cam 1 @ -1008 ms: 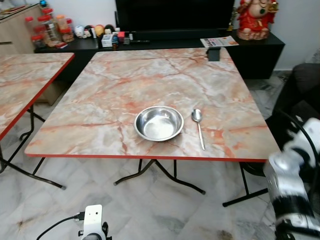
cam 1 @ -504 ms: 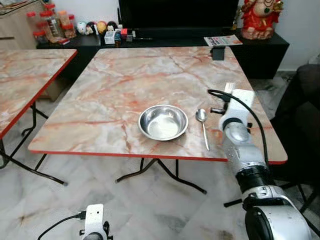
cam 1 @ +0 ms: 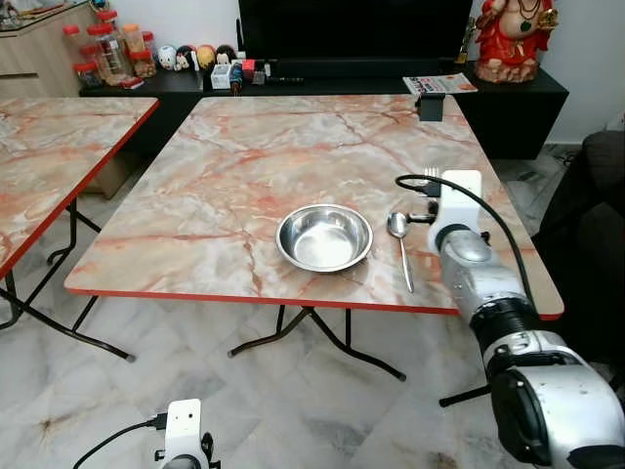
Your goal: Setting the table
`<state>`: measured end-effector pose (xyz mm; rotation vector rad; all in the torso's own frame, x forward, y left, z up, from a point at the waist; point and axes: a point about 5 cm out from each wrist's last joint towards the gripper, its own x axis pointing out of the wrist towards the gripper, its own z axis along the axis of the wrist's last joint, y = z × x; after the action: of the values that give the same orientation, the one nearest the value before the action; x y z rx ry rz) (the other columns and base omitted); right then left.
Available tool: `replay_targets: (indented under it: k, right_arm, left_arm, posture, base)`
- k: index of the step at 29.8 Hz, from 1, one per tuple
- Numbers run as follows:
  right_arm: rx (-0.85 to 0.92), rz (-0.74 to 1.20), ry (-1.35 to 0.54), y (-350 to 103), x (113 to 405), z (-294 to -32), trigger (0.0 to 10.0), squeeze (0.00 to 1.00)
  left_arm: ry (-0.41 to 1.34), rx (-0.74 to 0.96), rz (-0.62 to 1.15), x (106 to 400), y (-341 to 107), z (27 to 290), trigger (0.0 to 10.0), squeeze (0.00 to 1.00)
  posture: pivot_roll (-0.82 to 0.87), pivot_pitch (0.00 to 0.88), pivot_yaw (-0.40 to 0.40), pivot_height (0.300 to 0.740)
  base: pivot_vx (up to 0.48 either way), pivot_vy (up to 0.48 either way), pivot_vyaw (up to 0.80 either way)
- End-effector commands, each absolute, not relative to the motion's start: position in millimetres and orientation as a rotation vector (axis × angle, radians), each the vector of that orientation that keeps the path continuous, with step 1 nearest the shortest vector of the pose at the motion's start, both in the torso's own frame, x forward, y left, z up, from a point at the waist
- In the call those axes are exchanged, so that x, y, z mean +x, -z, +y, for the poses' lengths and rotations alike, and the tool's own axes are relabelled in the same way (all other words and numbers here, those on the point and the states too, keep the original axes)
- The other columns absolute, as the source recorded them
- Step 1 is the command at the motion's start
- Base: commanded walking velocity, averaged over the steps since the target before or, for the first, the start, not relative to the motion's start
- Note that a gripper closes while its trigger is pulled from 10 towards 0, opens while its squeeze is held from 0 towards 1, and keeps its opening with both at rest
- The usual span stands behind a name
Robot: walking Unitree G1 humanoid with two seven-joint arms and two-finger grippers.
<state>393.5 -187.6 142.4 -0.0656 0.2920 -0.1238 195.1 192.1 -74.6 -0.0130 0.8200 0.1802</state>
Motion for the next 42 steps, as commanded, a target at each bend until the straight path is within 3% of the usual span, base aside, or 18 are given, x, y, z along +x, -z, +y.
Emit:
replay_targets:
  k: [1,11,36,42]
  right_arm:
    - [-0.074,0.286,0.118,-144.8,395.1,-188.5,10.0,0.00]
    - [-0.021,0.267,0.089,-130.4,389.9,-179.9,10.0,0.00]
    - [-0.004,0.243,0.082,-122.7,385.9,-173.9,10.0,0.00]
    - [-0.008,0.242,0.062,-121.9,385.4,-169.1,10.0,0.00]
  left_arm:
    - [-0.190,-0.014,0.832,195.1,74.8,194.0,10.0,0.00]
    - [-0.194,0.012,0.837,190.5,76.1,199.3,10.0,0.00]
    - [-0.188,0.018,0.832,190.7,75.9,198.8,10.0,0.00]
    - [-0.196,0.008,0.825,191.7,75.2,198.9,10.0,0.00]
  posture:
    - [-0.08,0.000,0.030,0.740]
    - [-0.07,0.000,0.036,0.740]
    - [-0.07,0.000,0.035,0.740]
    - [-0.07,0.000,0.035,0.740]
  base:
    - [0.000,0.000,0.00]
    - [0.000,0.000,0.00]
    - [0.300,-0.077,0.00]
    - [0.041,0.000,0.00]
